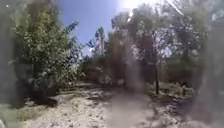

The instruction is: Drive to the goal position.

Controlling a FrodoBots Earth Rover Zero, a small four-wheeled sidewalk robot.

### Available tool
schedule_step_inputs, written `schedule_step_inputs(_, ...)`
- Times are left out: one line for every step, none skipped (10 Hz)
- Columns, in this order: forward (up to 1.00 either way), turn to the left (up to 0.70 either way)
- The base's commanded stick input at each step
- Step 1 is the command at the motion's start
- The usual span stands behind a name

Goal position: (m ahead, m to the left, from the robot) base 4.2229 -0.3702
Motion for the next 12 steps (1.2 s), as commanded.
schedule_step_inputs(0.44, 0.03)
schedule_step_inputs(0.44, 0.02)
schedule_step_inputs(0.44, 0.02)
schedule_step_inputs(0.44, 0.02)
schedule_step_inputs(0.44, 0.02)
schedule_step_inputs(0.44, 0.03)
schedule_step_inputs(0.44, 0.16)
schedule_step_inputs(0.44, 0.27)
schedule_step_inputs(0.44, 0.27)
schedule_step_inputs(0.44, 0.24)
schedule_step_inputs(0.44, 0.11)
schedule_step_inputs(0.44, 0.03)
